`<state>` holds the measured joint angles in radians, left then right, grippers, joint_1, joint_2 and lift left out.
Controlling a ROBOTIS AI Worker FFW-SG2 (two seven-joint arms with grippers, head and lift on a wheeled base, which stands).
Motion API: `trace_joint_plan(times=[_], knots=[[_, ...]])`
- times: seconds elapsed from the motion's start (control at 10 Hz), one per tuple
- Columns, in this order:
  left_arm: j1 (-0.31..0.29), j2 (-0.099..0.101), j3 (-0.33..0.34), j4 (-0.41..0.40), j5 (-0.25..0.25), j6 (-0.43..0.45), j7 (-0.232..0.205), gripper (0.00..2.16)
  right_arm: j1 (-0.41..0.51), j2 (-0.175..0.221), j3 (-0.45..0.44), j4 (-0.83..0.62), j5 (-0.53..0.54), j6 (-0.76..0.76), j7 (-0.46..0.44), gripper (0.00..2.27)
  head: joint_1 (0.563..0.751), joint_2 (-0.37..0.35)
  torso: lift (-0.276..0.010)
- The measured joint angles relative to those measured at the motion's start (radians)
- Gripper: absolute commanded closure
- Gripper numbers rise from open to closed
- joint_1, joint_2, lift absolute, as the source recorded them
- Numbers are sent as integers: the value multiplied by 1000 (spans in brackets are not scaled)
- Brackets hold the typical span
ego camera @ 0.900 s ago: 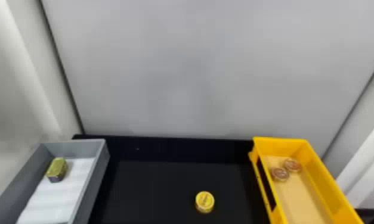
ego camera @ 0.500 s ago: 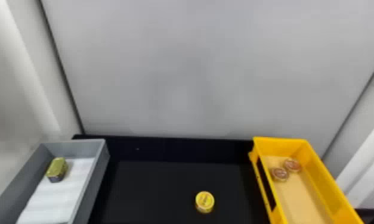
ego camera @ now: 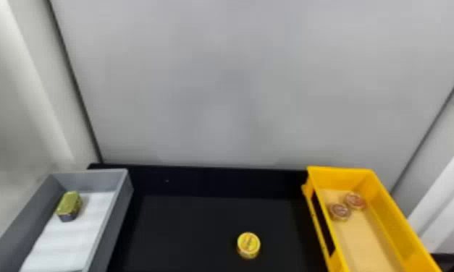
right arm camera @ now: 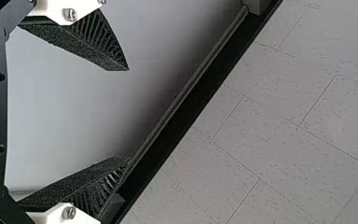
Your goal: Pick up the round yellow can and place it in the yellow rectangular box
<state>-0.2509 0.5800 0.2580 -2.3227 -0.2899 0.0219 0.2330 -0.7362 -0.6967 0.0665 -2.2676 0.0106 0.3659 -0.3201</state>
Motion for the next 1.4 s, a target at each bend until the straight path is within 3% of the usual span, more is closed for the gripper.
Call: trace_joint_plan(times=[0.2,0.3,0.5,0.7,0.9,1.1,1.3,1.4], knots=[[-8,0,-1,0,0,0,-2,450,-14,17,-37,41,-151,113,-58,117,574,-48,0],[-13,0,-3,0,0,0,-3,450,-52,45,-66,87,-255,217,-65,116,574,-48,0],[-19,0,-8,0,1,-1,-4,450,-171,115,-95,231,-369,483,37,114,574,-48,0],[-20,-1,-10,0,1,-2,-4,450,-246,133,-56,434,-419,658,190,114,574,-48,0],[-20,-5,-14,2,1,-6,-4,450,-250,130,8,614,-439,702,312,113,574,-48,0],[-26,-11,-25,9,2,-13,-4,450,-228,153,99,790,-437,679,399,113,574,-48,0],[-34,-17,-40,18,2,-20,-3,450,-198,229,168,963,-345,624,561,113,574,-48,0],[-40,-20,-50,24,2,-26,-3,450,-172,299,175,1047,-215,598,683,113,574,-48,0]])
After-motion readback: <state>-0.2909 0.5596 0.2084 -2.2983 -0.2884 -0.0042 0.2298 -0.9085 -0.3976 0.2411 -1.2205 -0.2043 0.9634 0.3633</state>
